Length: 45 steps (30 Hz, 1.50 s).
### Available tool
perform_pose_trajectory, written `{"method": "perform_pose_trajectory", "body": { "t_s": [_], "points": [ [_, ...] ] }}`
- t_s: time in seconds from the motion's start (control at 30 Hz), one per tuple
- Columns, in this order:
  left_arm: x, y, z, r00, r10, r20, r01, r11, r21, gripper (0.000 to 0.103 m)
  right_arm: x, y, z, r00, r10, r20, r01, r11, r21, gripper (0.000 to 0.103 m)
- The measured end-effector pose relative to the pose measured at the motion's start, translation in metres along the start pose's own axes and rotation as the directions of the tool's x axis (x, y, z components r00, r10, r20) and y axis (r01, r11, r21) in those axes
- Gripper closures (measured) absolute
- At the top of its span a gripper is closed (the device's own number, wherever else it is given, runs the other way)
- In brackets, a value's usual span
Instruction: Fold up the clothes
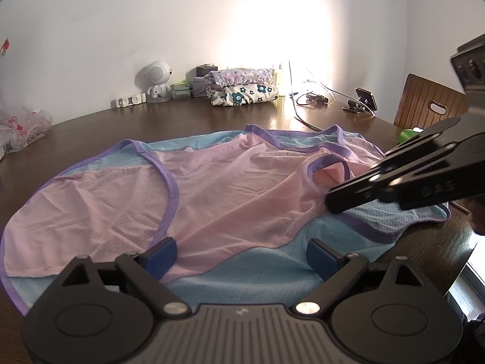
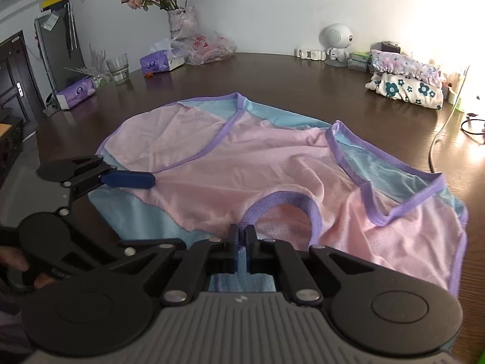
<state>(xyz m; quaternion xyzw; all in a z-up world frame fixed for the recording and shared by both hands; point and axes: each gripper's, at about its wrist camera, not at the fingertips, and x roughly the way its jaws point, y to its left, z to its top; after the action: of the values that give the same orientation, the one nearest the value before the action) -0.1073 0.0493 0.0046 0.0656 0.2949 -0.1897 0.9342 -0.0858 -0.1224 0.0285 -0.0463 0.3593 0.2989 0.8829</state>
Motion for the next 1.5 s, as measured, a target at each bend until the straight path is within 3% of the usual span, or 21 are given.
{"method": "perform_pose_trajectory", "body": {
  "t_s": [0.2, 0.23, 0.3, 0.33, 0.5, 0.53, 0.57, 0.67, 0.73, 0.77, 0.8, 0.93, 1.03, 1.1, 1.13, 1.17, 1.2, 1.27, 1.37, 1.5],
  "points": [
    [0.000, 0.001, 0.000, 1.000, -0.003, 0.001, 0.003, 1.000, 0.002, 0.010, -0.010, 0.004, -0.006, 0.998, 0.062, -0.022, -0.062, 0.998, -0.015, 0.092],
    [0.001, 0.001, 0.000, 1.000, -0.003, 0.001, 0.003, 1.000, 0.002, 0.010, -0.015, 0.001, -0.007, 0.998, 0.061, -0.010, -0.062, 0.998, -0.008, 0.088],
    [0.001, 0.001, 0.000, 1.000, -0.004, 0.000, 0.004, 1.000, 0.002, 0.010, -0.026, -0.009, -0.009, 1.000, -0.002, 0.030, 0.002, 1.000, 0.000, 0.070],
    [0.001, 0.001, 0.001, 1.000, -0.003, -0.001, 0.003, 1.000, 0.002, 0.010, -0.031, -0.014, -0.010, 0.998, -0.038, 0.051, 0.038, 0.999, 0.004, 0.068],
    [0.003, 0.002, 0.004, 1.000, -0.005, -0.017, 0.005, 1.000, -0.001, 0.009, -0.021, -0.023, -0.023, 0.984, -0.176, 0.041, 0.178, 0.982, -0.054, 0.069],
    [0.003, 0.002, 0.004, 1.000, -0.005, -0.018, 0.005, 1.000, 0.001, 0.009, -0.018, -0.022, -0.026, 0.981, -0.191, 0.040, 0.193, 0.979, -0.070, 0.073],
    [0.004, 0.002, 0.004, 1.000, -0.005, -0.020, 0.005, 1.000, 0.002, 0.009, -0.014, -0.023, -0.027, 0.977, -0.210, 0.044, 0.213, 0.974, -0.071, 0.088],
    [0.004, 0.002, 0.006, 0.999, -0.003, -0.035, 0.003, 1.000, 0.000, 0.010, -0.013, -0.036, -0.023, 0.975, -0.220, 0.043, 0.220, 0.976, -0.004, 0.091],
    [0.000, 0.007, 0.016, 0.997, -0.028, -0.070, 0.024, 0.998, -0.062, 0.024, -0.023, -0.043, -0.018, 0.983, -0.173, 0.057, 0.171, 0.985, 0.028, 0.084],
    [-0.006, 0.013, 0.024, 0.995, -0.079, -0.059, 0.070, 0.989, -0.133, 0.035, -0.028, -0.047, -0.015, 0.987, -0.148, 0.066, 0.145, 0.988, 0.044, 0.071],
    [-0.011, 0.016, 0.032, 0.992, -0.127, -0.027, 0.120, 0.976, -0.180, 0.036, -0.033, -0.052, -0.011, 0.988, -0.134, 0.083, 0.129, 0.990, 0.058, 0.063],
    [-0.002, -0.028, 0.063, 0.987, -0.156, 0.037, 0.153, 0.985, 0.079, 0.036, -0.031, -0.083, 0.012, 0.988, -0.121, 0.100, 0.109, 0.987, 0.117, 0.064],
    [0.026, -0.064, 0.063, 0.986, -0.163, -0.026, 0.162, 0.926, 0.341, 0.036, -0.009, -0.106, 0.026, 0.997, -0.059, 0.043, 0.050, 0.982, 0.182, 0.070],
    [0.042, -0.072, 0.063, 0.986, -0.149, -0.071, 0.165, 0.905, 0.393, 0.036, 0.005, -0.118, 0.030, 1.000, -0.018, 0.010, 0.015, 0.974, 0.224, 0.076],
    [0.050, -0.072, 0.064, 0.987, -0.132, -0.089, 0.156, 0.908, 0.388, 0.037, 0.011, -0.123, 0.030, 1.000, -0.005, -0.004, 0.006, 0.969, 0.246, 0.078],
    [0.058, -0.072, 0.066, 0.988, -0.115, -0.106, 0.147, 0.912, 0.382, 0.042, 0.017, -0.126, 0.031, 1.000, 0.006, -0.015, -0.002, 0.965, 0.263, 0.086],
    [0.064, -0.072, 0.068, 0.988, -0.098, -0.119, 0.135, 0.921, 0.367, 0.053, 0.021, -0.128, 0.031, 1.000, 0.014, -0.020, -0.008, 0.962, 0.274, 0.090],
    [0.068, -0.071, 0.070, 0.989, -0.082, -0.123, 0.119, 0.937, 0.329, 0.065, 0.026, -0.129, 0.030, 0.999, 0.033, -0.018, -0.027, 0.960, 0.278, 0.095],
    [0.070, -0.071, 0.069, 0.991, -0.052, -0.125, 0.086, 0.955, 0.283, 0.097, 0.024, -0.130, 0.032, 0.997, 0.071, 0.016, -0.073, 0.958, 0.277, 0.098],
    [0.057, -0.064, 0.064, 0.997, -0.021, -0.077, 0.032, 0.988, 0.148, 0.098, 0.012, -0.133, 0.041, 0.985, 0.114, 0.128, -0.145, 0.953, 0.267, 0.098]
  ]
}}
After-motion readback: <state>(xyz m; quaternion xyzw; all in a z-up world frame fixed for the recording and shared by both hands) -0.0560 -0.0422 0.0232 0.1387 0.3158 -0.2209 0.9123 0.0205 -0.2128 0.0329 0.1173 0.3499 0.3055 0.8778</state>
